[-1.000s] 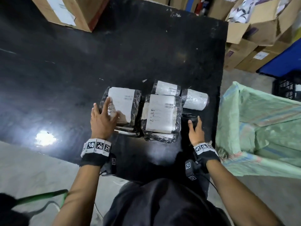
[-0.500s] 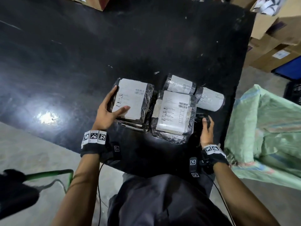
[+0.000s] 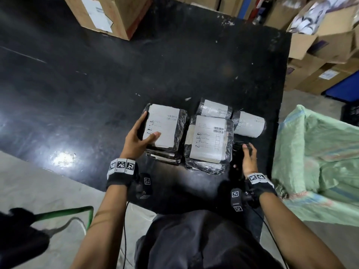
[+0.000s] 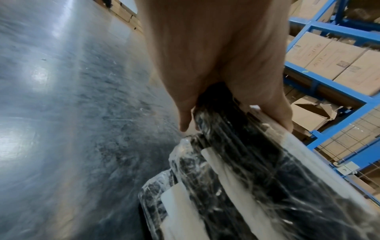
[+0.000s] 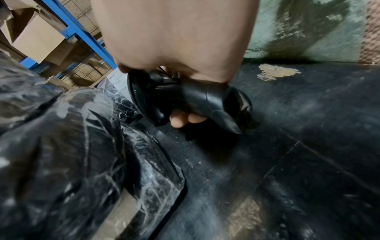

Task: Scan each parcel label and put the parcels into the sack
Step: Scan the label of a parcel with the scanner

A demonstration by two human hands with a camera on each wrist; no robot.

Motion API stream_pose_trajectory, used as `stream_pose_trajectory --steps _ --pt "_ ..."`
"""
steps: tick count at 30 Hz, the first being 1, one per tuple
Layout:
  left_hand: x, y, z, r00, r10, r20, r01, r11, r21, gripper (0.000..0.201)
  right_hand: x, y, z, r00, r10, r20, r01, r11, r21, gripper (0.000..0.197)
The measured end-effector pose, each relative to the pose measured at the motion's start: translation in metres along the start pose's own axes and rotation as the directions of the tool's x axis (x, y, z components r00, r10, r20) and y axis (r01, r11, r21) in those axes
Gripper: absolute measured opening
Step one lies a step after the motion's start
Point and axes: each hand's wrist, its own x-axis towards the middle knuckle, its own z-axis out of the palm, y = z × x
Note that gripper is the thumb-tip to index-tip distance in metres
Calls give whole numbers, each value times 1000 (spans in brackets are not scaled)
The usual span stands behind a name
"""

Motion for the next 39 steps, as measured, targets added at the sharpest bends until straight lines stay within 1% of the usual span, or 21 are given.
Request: stream_pose_trajectory --steps 3,5,7,8,9,11,12,14,16,17,20,22,25,27,29,30,33,36,39 --pt "-6 9 8 998 30 -62 -27 998 52 92 -6 -3 -5 1000 -8 1 8 1000 22 50" --pt "-9 15 13 991 82 -105 -64 984 164 85 -13 -3 -8 1000 -17 -2 17 999 30 50" --pt "-10 18 16 982 132 -135 -85 948 305 78 -18 0 -13 999 -43 -14 44 998 44 49" --pt "-11 19 17 980 146 -137 -96 942 321 76 -23 -1 -16 998 -53 -18 54 997 61 48" --pt "-12 20 18 980 153 -130 -113 955 275 75 -25 0 -19 998 -65 -22 66 995 75 47" --pt "-14 20 20 980 160 -115 -145 981 128 72 -38 -4 -25 995 -94 -14 95 992 82 46" --pt "-16 22 21 978 165 -125 -154 983 99 71 -43 -4 -28 995 -102 -7 102 990 92 45" --pt "-17 30 21 970 173 -168 -154 981 120 71 -48 -3 -34 990 -140 1 139 985 101 46" --pt "-17 39 21 957 198 -211 -162 971 176 71 -56 -7 -42 983 -181 -13 181 976 119 46" --pt "-17 45 21 951 214 -223 -175 967 183 72 -67 -16 -46 981 -195 -6 194 972 135 45" --pt "-16 66 27 935 244 -257 -220 968 118 72 -98 -47 -58 962 -272 -31 273 945 183 36" --pt "-13 83 36 924 274 -267 -263 962 78 72 -110 -65 -64 940 -338 -44 339 910 238 35" --pt "-7 113 60 911 315 -267 -322 947 16 70 -114 -85 -69 916 -394 -70 395 862 319 34" --pt "-2 131 80 909 325 -259 -351 935 -58 69 -121 -103 -75 903 -426 -54 414 832 370 36" --pt "7 143 98 910 341 -234 -376 918 -125 69 -130 -125 -83 879 -475 -49 452 794 407 37" --pt "11 149 107 907 355 -225 -390 910 -138 69 -132 -133 -86 862 -504 -59 478 768 427 37" --pt "24 169 137 897 396 -197 -426 893 -146 71 -149 -165 -98 838 -540 -78 501 706 501 38" --pt "35 181 169 894 416 -163 -440 884 -156 73 -160 -188 -110 831 -552 -70 499 683 533 36" --pt "39 186 200 906 396 -149 -420 885 -200 74 -168 -205 -118 824 -560 -86 514 674 531 37"
